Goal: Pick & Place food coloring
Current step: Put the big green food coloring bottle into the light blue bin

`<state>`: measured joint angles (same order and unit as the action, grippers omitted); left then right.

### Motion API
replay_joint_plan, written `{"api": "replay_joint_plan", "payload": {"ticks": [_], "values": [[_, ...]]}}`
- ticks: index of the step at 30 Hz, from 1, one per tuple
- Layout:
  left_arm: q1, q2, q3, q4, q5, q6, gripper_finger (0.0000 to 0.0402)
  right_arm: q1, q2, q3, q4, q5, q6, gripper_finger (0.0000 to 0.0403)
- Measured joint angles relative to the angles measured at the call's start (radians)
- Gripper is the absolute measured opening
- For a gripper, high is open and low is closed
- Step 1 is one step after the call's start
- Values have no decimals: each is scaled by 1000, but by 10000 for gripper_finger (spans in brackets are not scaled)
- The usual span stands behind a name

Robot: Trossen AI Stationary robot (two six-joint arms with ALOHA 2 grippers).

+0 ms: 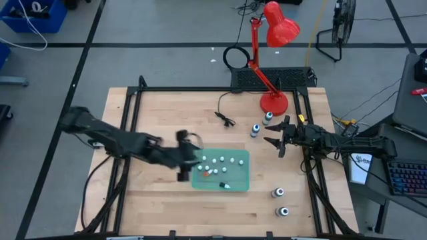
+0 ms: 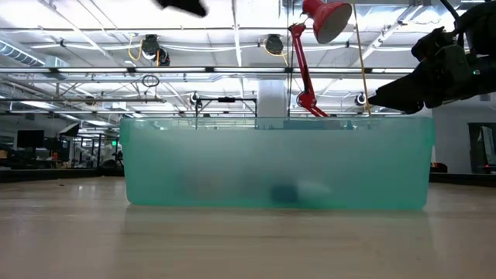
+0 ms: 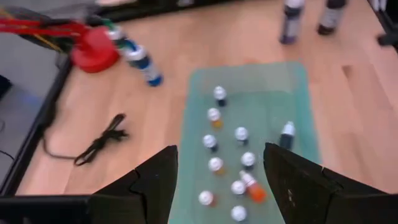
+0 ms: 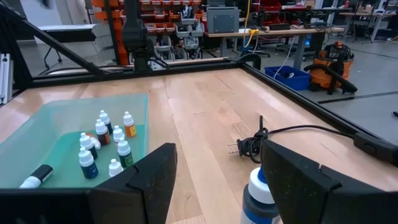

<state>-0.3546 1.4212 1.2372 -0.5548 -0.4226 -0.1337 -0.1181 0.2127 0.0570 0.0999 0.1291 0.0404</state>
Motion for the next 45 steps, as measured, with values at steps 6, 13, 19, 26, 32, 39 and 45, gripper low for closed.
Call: {"api": "replay_joint_plan", "payload": {"ticks": [6, 13, 19, 26, 32, 39, 45], "values": [[112, -351, -609, 582, 55, 53, 239, 0, 0, 0, 0, 0, 0, 222], [398, -544, -1054, 1083, 407, 69, 239, 0, 0, 0, 0, 0, 0, 222], [524, -721, -1148, 1043, 512, 54, 239, 0, 0, 0, 0, 0, 0, 222], [543, -961, -1149, 739, 500, 46, 239, 0, 0, 0, 0, 0, 0, 222], [519, -1139, -1149, 609, 425, 65, 239, 0, 0, 0, 0, 0, 0, 222], [500, -1282, -1149, 405, 241, 17, 239, 0, 0, 0, 0, 0, 0, 222], [485, -1367, -1149, 383, 221, 49, 239, 0, 0, 0, 0, 0, 0, 222]]}}
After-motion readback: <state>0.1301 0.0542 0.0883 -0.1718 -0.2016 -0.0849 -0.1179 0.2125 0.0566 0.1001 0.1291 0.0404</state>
